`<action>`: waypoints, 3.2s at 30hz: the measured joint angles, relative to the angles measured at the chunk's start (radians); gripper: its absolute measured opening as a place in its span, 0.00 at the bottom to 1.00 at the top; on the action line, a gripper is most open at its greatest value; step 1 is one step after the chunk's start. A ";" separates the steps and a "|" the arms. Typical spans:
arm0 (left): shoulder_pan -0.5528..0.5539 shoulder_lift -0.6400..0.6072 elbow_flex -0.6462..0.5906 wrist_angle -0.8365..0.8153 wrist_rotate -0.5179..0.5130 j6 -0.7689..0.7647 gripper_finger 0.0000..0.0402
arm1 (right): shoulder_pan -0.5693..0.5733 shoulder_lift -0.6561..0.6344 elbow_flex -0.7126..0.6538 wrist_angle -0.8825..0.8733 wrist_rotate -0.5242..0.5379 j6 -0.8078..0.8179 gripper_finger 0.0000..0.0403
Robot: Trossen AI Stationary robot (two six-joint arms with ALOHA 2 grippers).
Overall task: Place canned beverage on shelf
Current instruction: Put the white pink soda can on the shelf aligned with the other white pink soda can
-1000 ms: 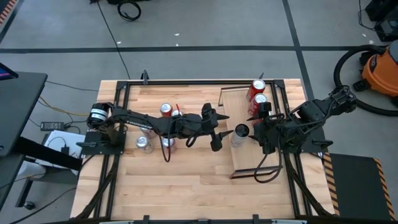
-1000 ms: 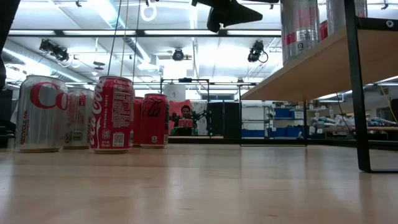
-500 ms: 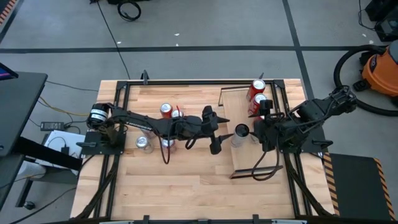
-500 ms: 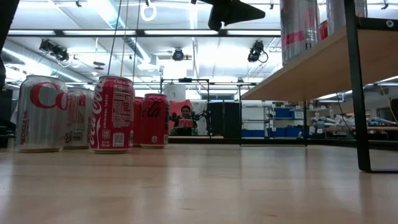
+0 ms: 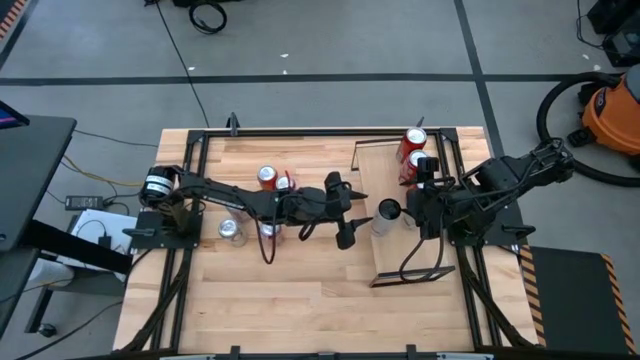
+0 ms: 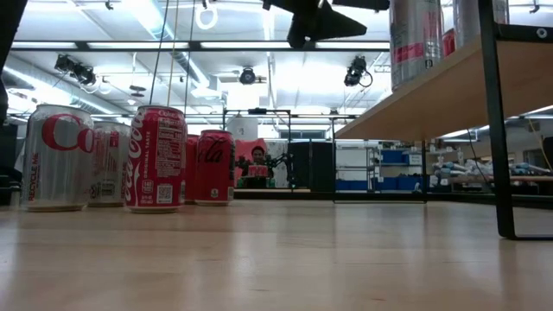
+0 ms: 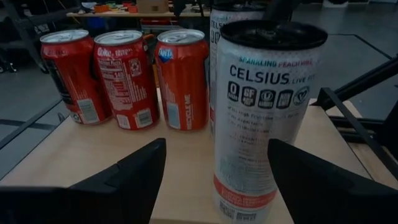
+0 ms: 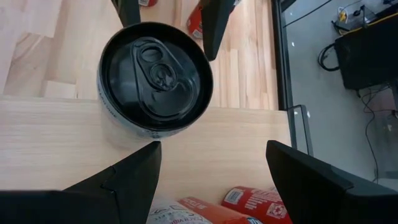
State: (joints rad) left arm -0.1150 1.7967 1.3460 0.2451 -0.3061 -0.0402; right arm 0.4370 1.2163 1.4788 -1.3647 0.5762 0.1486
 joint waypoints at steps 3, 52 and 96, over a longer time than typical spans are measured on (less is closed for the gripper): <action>0.000 0.015 0.001 -0.004 -0.003 -0.002 0.73 | 0.000 0.000 0.008 0.002 0.000 -0.001 0.74; 0.000 0.085 0.000 0.058 -0.003 0.002 0.73 | -0.001 -0.030 0.108 -0.058 -0.082 0.012 0.74; -0.001 0.085 0.000 0.058 -0.003 0.009 0.73 | -0.036 -0.025 0.107 -0.179 -0.267 0.121 0.68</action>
State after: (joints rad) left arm -0.1156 1.8812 1.3460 0.3031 -0.3088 -0.0315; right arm 0.4007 1.1915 1.5860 -1.5440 0.3088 0.2692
